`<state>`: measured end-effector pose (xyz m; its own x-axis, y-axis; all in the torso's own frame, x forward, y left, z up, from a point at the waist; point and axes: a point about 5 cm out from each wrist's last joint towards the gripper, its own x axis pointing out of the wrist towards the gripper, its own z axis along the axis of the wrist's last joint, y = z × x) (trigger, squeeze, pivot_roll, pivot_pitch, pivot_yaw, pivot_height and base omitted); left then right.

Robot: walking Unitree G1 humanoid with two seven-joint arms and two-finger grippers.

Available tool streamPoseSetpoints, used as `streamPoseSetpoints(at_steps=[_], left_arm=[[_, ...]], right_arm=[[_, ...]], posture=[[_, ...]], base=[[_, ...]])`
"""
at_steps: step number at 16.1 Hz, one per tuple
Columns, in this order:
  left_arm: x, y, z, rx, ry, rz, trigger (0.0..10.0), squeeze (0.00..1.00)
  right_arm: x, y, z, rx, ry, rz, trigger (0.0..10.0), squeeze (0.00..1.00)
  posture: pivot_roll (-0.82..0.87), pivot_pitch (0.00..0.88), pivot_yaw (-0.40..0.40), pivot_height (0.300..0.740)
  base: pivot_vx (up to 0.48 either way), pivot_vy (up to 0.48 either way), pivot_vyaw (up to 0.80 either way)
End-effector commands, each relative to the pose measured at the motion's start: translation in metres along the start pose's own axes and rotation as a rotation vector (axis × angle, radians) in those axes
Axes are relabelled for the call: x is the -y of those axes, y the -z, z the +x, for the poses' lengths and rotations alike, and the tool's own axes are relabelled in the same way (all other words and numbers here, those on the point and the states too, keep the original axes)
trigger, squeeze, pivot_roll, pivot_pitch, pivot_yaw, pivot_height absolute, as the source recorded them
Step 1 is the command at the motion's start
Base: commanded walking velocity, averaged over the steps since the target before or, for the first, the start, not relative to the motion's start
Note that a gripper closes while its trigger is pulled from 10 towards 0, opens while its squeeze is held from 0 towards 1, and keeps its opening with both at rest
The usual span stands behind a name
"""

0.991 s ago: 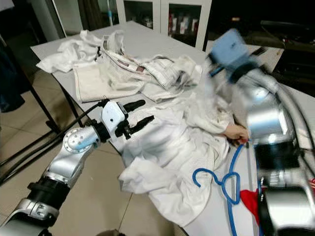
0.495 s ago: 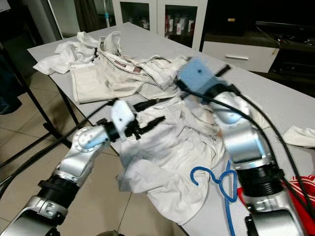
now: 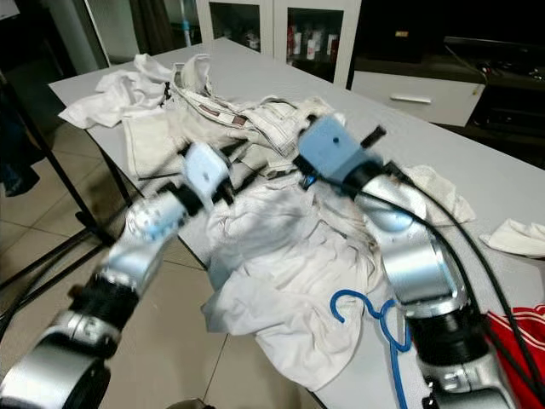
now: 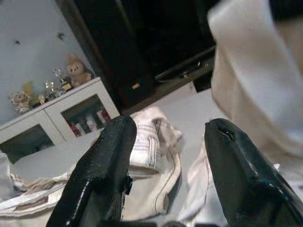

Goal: Hang hanger

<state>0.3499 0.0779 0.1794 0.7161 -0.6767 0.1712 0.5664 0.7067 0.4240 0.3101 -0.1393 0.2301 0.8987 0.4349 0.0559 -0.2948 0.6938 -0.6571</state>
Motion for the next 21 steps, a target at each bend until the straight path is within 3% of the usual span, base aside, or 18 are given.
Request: streamPoseSetpoints(at_steps=[1, 4, 6, 9, 15, 21], left_arm=[[0.007, 0.000, 0.004, 0.009, 0.053, -0.017, 10.0, 0.00], [0.031, -0.006, 0.008, 0.063, 0.189, -0.067, 10.0, 0.00], [0.038, -0.005, 0.010, 0.065, 0.233, -0.075, 10.0, 0.00], [0.031, -0.001, 0.010, 0.042, 0.183, -0.057, 10.0, 0.00], [0.011, 0.003, 0.011, 0.007, 0.029, -0.044, 10.0, 0.00], [0.026, -0.003, 0.018, 0.051, 0.131, -0.071, 10.0, 0.00]], right_arm=[[-0.006, -0.007, 0.000, 0.024, -0.015, 0.013, 0.0, 0.00], [-0.010, -0.018, 0.007, 0.055, -0.005, 0.032, 0.0, 0.00], [-0.006, -0.022, 0.014, 0.057, 0.046, 0.029, 0.0, 0.00], [-0.007, -0.032, 0.016, 0.102, 0.030, 0.066, 0.0, 0.00], [-0.017, -0.032, 0.009, 0.112, -0.014, 0.091, 0.0, 0.00], [-0.023, -0.034, 0.011, 0.121, -0.031, 0.102, 0.0, 0.00]], posture=[[-0.02, 0.000, 0.039, 0.723], [-0.03, 0.000, 0.045, 0.723], [-0.02, 0.000, 0.043, 0.723], [-0.01, 0.000, 0.033, 0.723], [-0.02, 0.000, 0.035, 0.723], [-0.03, 0.000, 0.033, 0.723]], base=[[0.000, 0.000, 0.00], [0.000, 0.000, 0.00], [0.000, 0.000, 0.00], [0.000, 0.000, 0.00], [0.000, 0.000, 0.00], [0.000, 0.000, 0.00]])
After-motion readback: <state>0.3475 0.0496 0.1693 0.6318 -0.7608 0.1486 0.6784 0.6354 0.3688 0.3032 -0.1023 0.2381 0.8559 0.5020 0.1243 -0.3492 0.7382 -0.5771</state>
